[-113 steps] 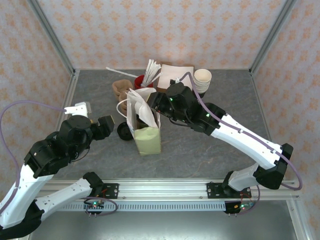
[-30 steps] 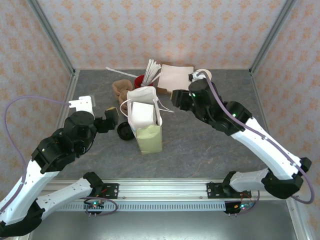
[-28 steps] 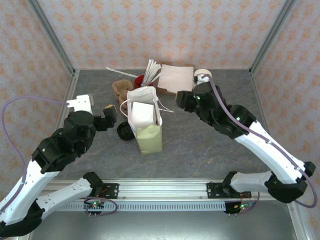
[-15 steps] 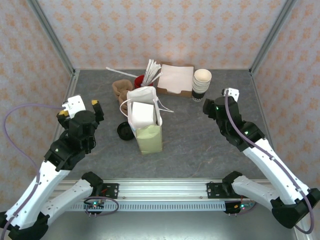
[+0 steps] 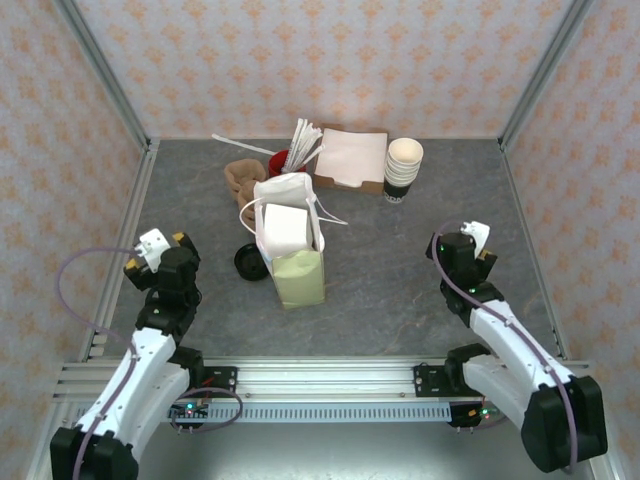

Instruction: Pack the takeout coffee

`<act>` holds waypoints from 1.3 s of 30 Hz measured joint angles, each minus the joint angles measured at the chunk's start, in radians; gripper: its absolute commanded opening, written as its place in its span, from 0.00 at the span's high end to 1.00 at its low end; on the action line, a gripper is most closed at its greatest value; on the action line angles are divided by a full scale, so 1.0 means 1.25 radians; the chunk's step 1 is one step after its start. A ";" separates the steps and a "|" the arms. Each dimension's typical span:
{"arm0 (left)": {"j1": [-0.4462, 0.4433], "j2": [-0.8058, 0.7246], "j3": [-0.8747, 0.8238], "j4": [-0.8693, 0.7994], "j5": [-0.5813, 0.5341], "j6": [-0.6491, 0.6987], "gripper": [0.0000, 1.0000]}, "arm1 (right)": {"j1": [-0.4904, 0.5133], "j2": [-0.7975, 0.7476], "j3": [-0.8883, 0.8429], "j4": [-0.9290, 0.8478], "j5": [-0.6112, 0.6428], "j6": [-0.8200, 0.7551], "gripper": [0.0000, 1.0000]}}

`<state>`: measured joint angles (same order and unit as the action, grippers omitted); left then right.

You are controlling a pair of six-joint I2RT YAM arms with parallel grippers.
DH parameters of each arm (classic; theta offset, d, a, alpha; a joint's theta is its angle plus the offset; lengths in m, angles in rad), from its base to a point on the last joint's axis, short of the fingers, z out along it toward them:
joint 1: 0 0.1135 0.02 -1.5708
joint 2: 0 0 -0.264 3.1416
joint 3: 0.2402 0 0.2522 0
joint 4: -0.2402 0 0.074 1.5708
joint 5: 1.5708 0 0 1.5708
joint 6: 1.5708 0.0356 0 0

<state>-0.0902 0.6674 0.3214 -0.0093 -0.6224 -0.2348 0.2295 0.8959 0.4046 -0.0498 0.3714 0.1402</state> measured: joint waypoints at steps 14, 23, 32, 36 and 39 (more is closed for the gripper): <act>0.047 0.414 -0.048 0.417 0.159 0.039 0.00 | -0.066 0.436 -0.039 0.585 -0.042 -0.146 0.00; 0.047 0.576 -0.037 0.627 0.267 0.095 0.00 | -0.092 0.490 -0.064 0.743 -0.117 -0.171 0.01; 0.023 0.663 0.044 0.649 0.301 0.137 0.00 | -0.130 0.497 -0.009 0.701 -0.174 -0.166 0.01; 0.011 0.662 0.055 0.648 0.301 0.148 0.00 | -0.130 0.497 -0.009 0.692 -0.182 -0.165 0.01; 0.011 0.662 0.055 0.646 0.301 0.148 0.00 | -0.130 0.497 -0.009 0.688 -0.185 -0.164 0.01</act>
<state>-0.0769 1.4952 0.3901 0.7979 -0.2466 -0.0498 0.0666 1.5177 0.3927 0.8097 0.1398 -0.0647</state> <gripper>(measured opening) 0.996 0.994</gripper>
